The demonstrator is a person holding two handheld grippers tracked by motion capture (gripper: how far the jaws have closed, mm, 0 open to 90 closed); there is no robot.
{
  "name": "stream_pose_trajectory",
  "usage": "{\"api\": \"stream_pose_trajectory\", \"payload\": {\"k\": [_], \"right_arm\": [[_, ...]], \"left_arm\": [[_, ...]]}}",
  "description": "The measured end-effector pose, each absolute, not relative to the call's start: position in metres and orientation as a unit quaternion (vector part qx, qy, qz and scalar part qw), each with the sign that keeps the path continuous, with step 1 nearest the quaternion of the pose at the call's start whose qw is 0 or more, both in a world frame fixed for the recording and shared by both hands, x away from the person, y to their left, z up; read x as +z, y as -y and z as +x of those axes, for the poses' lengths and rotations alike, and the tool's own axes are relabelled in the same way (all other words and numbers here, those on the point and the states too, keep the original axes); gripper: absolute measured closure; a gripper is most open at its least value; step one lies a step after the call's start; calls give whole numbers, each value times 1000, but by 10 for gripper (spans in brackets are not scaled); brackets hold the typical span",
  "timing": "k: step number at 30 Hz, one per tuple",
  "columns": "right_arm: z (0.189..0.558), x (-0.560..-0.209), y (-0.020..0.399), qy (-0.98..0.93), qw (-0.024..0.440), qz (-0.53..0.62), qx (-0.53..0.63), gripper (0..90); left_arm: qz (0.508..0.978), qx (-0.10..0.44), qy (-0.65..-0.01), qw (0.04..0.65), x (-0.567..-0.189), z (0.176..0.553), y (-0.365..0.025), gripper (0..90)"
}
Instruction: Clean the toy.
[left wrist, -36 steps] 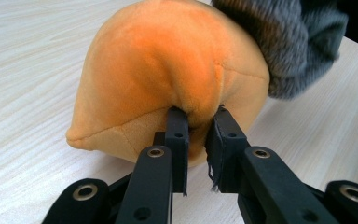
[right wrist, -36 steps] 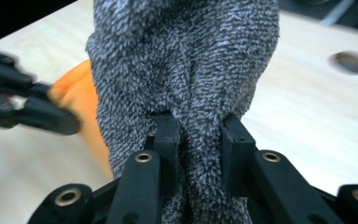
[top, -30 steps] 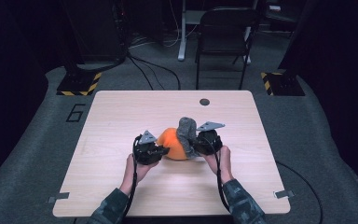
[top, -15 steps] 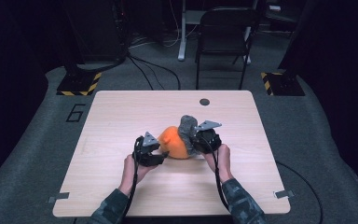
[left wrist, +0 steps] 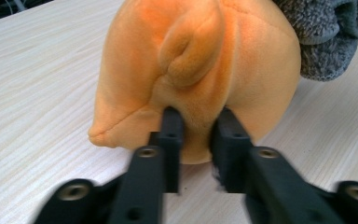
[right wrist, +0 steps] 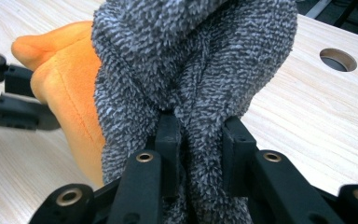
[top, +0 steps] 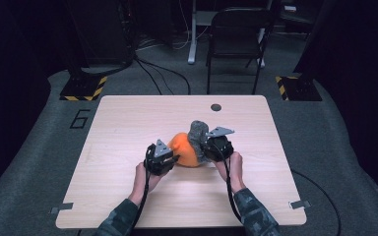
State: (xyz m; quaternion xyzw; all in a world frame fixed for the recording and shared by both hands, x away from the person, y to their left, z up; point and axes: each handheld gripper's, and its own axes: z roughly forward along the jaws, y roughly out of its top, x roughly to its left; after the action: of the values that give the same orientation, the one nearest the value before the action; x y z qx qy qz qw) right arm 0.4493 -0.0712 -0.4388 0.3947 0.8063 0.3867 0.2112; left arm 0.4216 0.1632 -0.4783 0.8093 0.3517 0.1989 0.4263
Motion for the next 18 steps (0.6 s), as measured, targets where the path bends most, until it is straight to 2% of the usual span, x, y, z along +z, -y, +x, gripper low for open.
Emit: {"api": "stream_pose_trajectory", "payload": {"k": [4, 10, 16, 18], "right_arm": [[444, -428, 73, -799, 208, 400, 399, 719], [429, -405, 65, -794, 202, 375, 434, 719], [426, -415, 50, -813, 217, 355, 408, 718], [428, -416, 52, -810, 208, 367, 407, 718]], "left_arm": [[804, 186, -355, 439, -474, 421, -166, 828], [798, 173, -352, 457, -460, 413, -164, 840], [801, 167, -353, 454, -464, 414, -164, 839], [800, 163, -354, 455, -465, 415, -163, 838]]}}
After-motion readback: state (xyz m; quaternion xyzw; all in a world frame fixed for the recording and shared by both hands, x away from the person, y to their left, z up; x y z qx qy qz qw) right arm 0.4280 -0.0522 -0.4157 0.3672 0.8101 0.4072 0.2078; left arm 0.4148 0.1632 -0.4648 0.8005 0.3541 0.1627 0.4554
